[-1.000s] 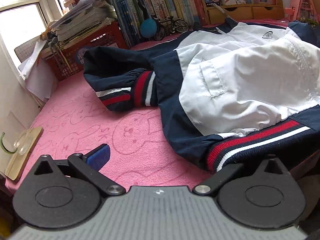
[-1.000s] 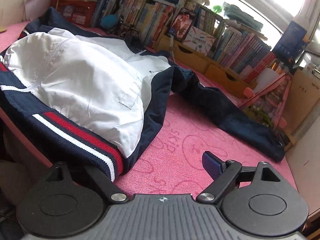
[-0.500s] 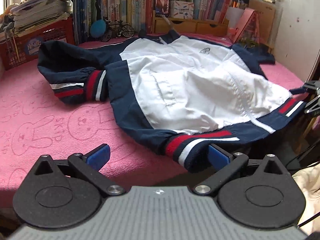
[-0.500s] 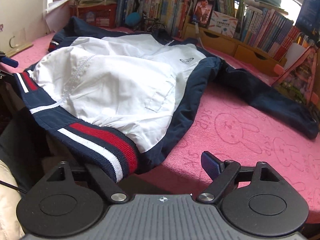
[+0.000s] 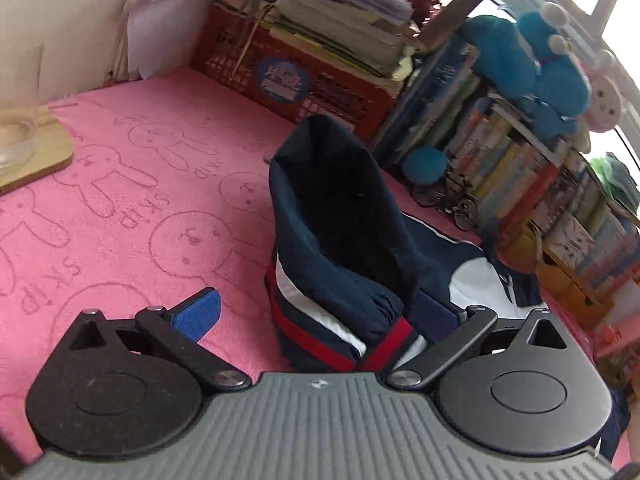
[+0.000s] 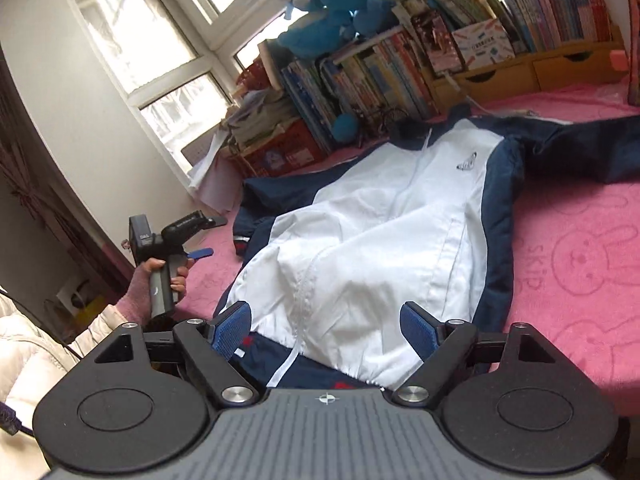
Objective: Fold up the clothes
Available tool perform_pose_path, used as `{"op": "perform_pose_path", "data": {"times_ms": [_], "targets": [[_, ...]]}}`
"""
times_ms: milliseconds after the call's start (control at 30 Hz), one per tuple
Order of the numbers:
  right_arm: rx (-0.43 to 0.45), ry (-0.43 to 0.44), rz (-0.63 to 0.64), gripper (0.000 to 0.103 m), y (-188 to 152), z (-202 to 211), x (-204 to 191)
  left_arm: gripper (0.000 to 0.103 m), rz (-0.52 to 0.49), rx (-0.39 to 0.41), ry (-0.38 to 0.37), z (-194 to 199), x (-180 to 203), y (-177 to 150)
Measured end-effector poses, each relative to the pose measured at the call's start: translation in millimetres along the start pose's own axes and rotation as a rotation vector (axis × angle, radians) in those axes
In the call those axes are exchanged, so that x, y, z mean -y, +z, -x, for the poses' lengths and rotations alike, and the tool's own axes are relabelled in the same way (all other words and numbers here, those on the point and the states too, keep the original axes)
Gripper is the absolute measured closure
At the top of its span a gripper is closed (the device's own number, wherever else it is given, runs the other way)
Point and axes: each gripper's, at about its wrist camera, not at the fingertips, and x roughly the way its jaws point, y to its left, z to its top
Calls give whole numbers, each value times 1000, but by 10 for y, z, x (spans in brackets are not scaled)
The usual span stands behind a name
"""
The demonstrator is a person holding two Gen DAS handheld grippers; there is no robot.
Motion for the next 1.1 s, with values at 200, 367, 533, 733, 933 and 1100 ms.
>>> {"op": "perform_pose_path", "data": {"times_ms": [200,367,533,733,933,1100], "targets": [[67,-133,71,20,217,-384,-53,99,168,-41,9,-660,74,192],[131,-201,45,20,282,-578,76,100,22,121,63,-442,438,630],[150,-247,60,20,338,-691,130,99,-277,504,299,27,891,1433],[128,-303,58,19,365,-920,201,98,-560,490,554,-387,875,1819],[87,-372,57,19,513,-1173,314,98,-557,302,734,-1167,226,1830],[55,-456,25,19,646,-1361,471,97,-495,179,827,-1628,-264,1799]]}}
